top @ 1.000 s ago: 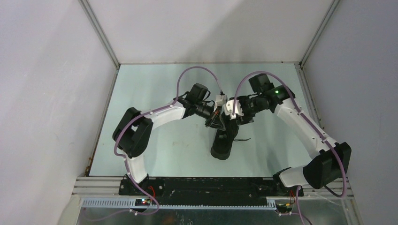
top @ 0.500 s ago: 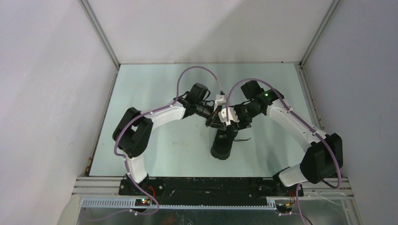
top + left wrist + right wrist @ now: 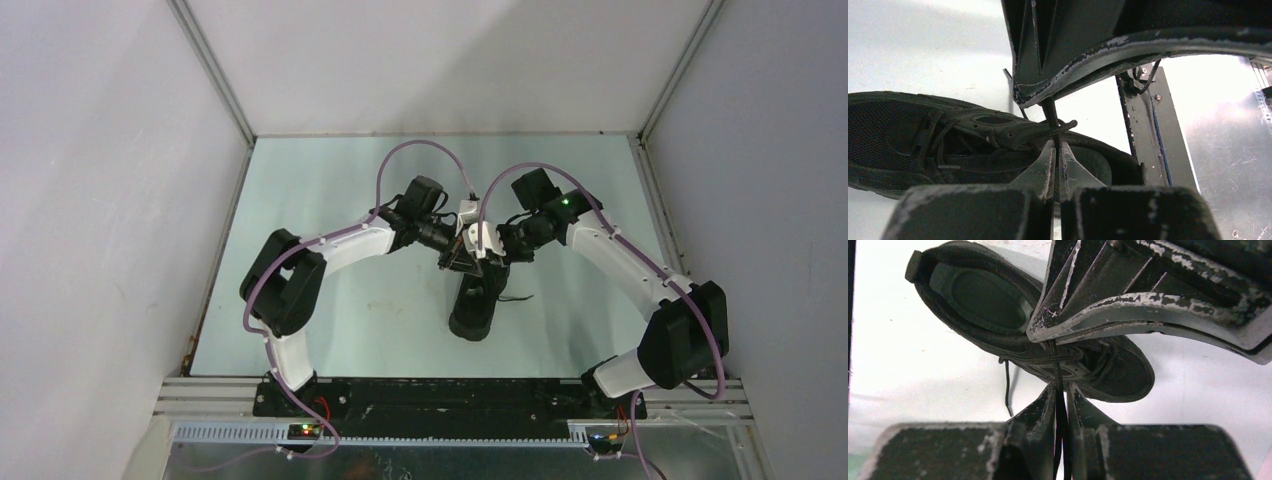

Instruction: Tie the shoes

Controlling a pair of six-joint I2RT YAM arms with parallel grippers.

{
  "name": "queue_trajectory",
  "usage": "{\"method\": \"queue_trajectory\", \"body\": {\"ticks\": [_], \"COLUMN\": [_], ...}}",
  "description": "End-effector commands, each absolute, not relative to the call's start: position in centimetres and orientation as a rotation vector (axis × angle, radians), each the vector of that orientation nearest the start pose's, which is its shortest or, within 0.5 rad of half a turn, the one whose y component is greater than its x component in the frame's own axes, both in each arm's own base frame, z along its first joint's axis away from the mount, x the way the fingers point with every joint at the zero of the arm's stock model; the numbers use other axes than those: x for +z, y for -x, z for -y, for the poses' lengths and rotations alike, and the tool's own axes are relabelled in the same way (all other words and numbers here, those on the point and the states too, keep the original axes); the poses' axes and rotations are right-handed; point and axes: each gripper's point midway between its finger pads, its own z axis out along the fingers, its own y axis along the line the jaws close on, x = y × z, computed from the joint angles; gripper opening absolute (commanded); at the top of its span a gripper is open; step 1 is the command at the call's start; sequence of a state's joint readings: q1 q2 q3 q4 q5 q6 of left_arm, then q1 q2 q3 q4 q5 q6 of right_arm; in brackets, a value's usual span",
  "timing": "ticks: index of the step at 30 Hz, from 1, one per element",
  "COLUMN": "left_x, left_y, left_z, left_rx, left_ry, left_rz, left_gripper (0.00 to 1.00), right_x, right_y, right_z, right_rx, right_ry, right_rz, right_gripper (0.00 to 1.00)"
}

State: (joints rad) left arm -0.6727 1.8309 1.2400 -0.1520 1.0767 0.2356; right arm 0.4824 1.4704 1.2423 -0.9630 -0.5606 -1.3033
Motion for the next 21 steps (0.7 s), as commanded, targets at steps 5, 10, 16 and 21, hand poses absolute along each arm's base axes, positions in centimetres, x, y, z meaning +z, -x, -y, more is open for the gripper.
{"method": "queue_trajectory", "body": {"ticks": [5, 10, 16, 21], "left_x": [14.6, 14.7, 14.9, 15.1], "left_y": [-23.5, -23.7, -23.7, -23.7], "left_z": [38.0, 37.9, 37.7, 37.7], "left_rx": [-1.489, -1.477, -1.469, -1.468], "left_ry": [-1.451, -1.443, -1.425, -1.412], "left_rz": [-1.653, -1.661, -1.657, -1.657], "left_gripper": [0.0, 0.0, 0.05, 0.17], "right_x": [15.2, 15.0, 15.4, 15.7], "right_y": [-25.0, -24.5, -24.4, -24.8], "right_z": [-21.0, -21.2, -21.5, -21.6], "right_rx": [0.598, 0.675, 0.744, 0.752], "right_ry": [1.961, 1.882, 1.779, 1.731], "right_rz": [-1.618, -1.755, -1.835, -1.851], "right_gripper": [0.07, 0.01, 0.0, 0.0]}}
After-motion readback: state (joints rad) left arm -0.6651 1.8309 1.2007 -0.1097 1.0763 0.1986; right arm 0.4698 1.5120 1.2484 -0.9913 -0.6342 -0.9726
